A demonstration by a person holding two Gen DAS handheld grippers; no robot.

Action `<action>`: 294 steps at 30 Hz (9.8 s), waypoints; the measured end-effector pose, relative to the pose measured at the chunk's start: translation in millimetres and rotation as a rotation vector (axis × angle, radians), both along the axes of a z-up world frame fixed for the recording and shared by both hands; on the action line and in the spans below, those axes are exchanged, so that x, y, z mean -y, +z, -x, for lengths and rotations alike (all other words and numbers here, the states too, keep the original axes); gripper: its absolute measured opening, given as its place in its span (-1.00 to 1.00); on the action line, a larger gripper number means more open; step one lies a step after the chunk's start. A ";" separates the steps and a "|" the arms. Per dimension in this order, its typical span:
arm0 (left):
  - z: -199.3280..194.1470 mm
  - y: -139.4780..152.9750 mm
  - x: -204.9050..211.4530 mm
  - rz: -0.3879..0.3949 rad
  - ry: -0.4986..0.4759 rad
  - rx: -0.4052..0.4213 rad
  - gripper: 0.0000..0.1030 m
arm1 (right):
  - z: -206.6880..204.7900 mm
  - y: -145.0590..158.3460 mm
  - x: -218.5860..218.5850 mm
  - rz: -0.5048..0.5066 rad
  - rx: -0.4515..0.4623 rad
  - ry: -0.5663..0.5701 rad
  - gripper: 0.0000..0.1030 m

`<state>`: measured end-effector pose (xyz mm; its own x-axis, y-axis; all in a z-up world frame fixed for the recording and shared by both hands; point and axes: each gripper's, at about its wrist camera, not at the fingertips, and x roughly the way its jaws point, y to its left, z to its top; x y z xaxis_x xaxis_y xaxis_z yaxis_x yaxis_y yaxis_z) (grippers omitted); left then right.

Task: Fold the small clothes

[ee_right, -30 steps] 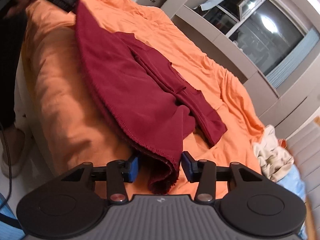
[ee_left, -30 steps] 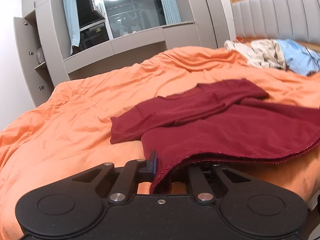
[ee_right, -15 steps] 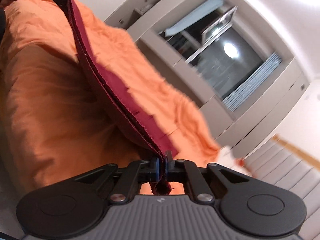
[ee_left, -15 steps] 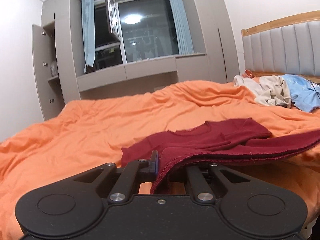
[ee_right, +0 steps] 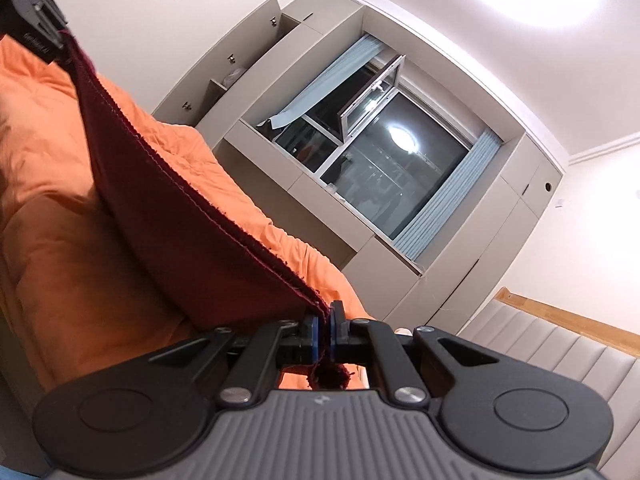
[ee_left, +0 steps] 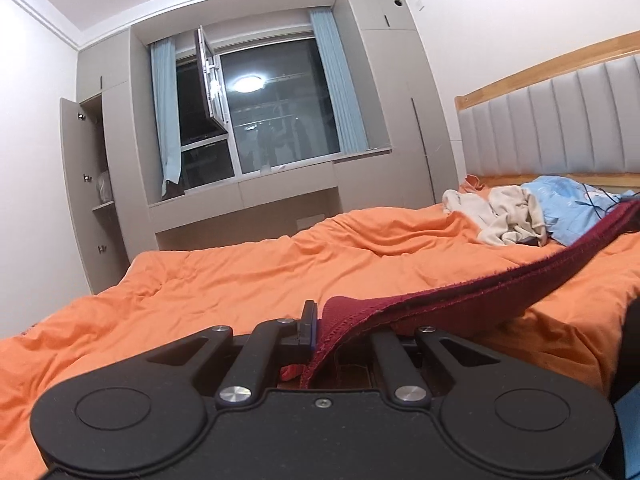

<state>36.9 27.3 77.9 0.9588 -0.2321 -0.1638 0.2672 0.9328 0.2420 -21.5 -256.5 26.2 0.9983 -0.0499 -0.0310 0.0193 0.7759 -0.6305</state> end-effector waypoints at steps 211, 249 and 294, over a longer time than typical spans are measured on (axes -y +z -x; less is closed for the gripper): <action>-295.0 -148.4 -38.2 0.985 0.150 -0.693 0.99 | -272.6 -71.9 2.2 -0.386 -0.376 -0.060 1.00; -275.4 -154.7 -41.0 0.853 0.207 -0.500 0.85 | -316.9 -102.0 -67.2 -0.412 -0.461 0.145 1.00; -321.7 -41.6 157.9 0.085 -0.195 -0.394 -0.73 | -296.9 -1.5 166.3 -0.847 -0.253 -0.255 1.00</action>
<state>358.6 -130.6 36.4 0.7637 -0.4312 -0.4805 0.4967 0.8678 0.0107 275.3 -422.8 24.7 0.9187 -0.1287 -0.3734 0.1921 0.9716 0.1379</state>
